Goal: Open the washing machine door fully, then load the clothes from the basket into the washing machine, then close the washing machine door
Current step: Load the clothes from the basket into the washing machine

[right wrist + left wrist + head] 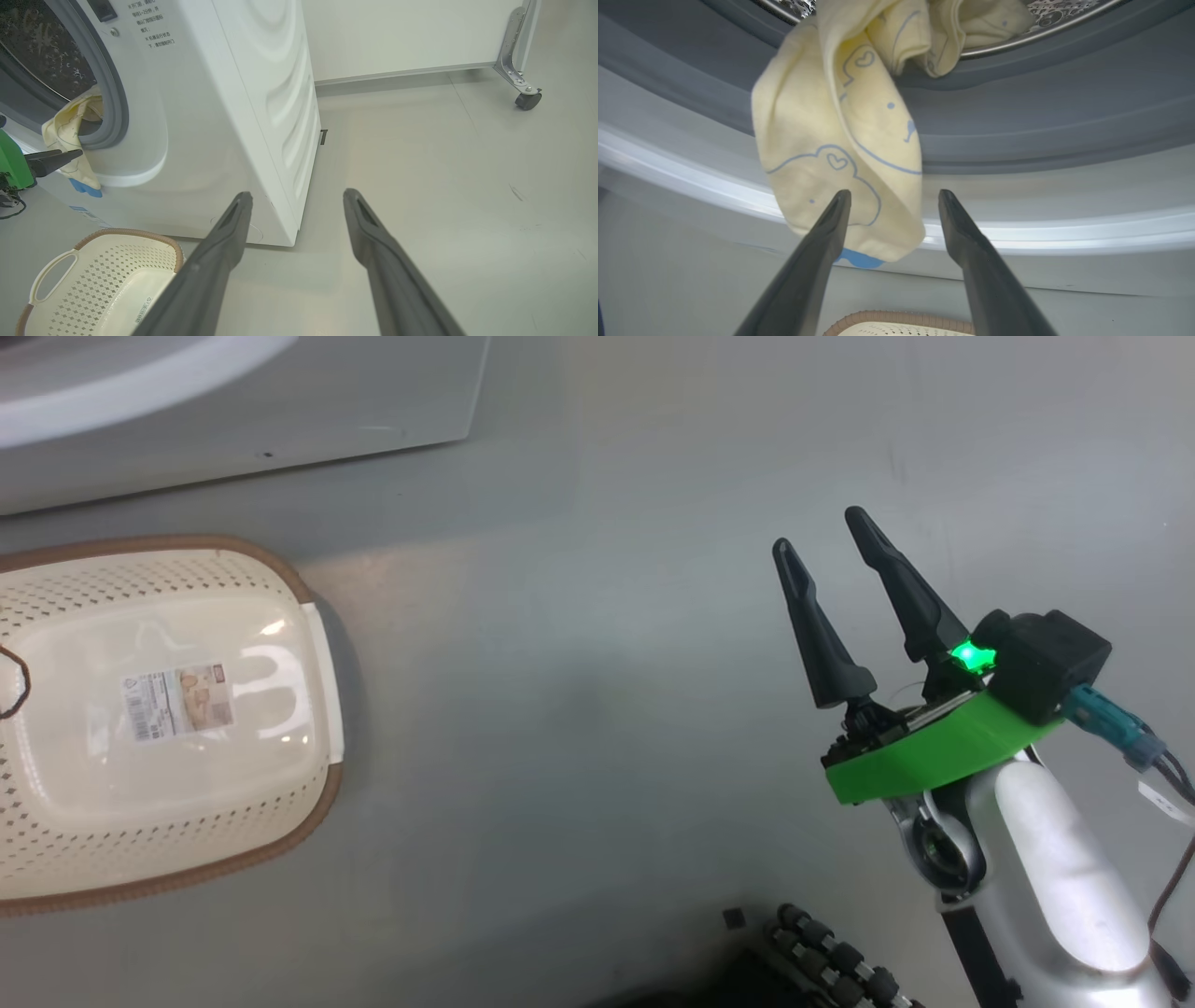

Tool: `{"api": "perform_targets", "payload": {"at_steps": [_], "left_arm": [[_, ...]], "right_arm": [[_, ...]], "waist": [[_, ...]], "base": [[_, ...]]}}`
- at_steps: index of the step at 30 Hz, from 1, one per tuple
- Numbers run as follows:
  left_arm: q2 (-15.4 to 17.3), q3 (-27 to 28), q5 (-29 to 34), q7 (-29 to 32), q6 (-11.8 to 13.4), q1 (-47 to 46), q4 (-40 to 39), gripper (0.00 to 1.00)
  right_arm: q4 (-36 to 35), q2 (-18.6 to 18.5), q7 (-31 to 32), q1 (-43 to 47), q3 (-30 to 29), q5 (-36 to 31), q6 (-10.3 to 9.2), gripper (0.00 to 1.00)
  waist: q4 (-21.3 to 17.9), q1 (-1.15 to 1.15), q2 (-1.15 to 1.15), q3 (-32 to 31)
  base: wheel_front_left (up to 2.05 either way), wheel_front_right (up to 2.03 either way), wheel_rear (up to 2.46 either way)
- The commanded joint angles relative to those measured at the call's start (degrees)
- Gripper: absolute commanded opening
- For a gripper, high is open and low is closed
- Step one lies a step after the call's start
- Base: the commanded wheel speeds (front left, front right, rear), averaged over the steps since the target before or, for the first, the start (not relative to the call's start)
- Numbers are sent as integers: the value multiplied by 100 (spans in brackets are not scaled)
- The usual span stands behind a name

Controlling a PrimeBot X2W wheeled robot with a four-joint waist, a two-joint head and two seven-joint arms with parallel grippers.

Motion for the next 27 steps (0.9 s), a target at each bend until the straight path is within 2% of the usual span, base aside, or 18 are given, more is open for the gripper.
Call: {"api": "perform_targets", "payload": {"at_steps": [1,8,9,10,11,19,27], "left_arm": [[362,197,56,21,230,-137,-83,100],[477,150,119,325,335,-469,231,100],[485,142,125,359,348,-503,253,48],[494,133,136,388,368,-531,274,27],[497,119,146,410,379,-557,287,0],[441,-20,103,850,430,-532,243,0],[687,-207,156,1596,467,-381,-507,0]], "right_arm": [[-131,-32,-68,-11,108,55,-16,100],[-127,-32,-82,-88,132,182,-16,100],[-139,-32,-82,-89,127,197,-16,100],[-149,-32,-82,-89,120,205,-16,100],[-158,-32,-83,-87,111,211,-16,100],[-159,-32,-83,-63,50,226,-16,100],[-164,-32,-84,-46,26,185,-16,100]], "waist": [[-87,-1,0,82],[-196,-1,0,157],[-201,-1,0,162],[-202,-1,0,166],[-199,-1,0,167],[-77,-1,0,118],[123,-1,0,67]], "base": [[0,0,0],[0,0,0],[0,0,0],[0,0,0],[0,0,0],[0,0,0],[0,0,0]]}}
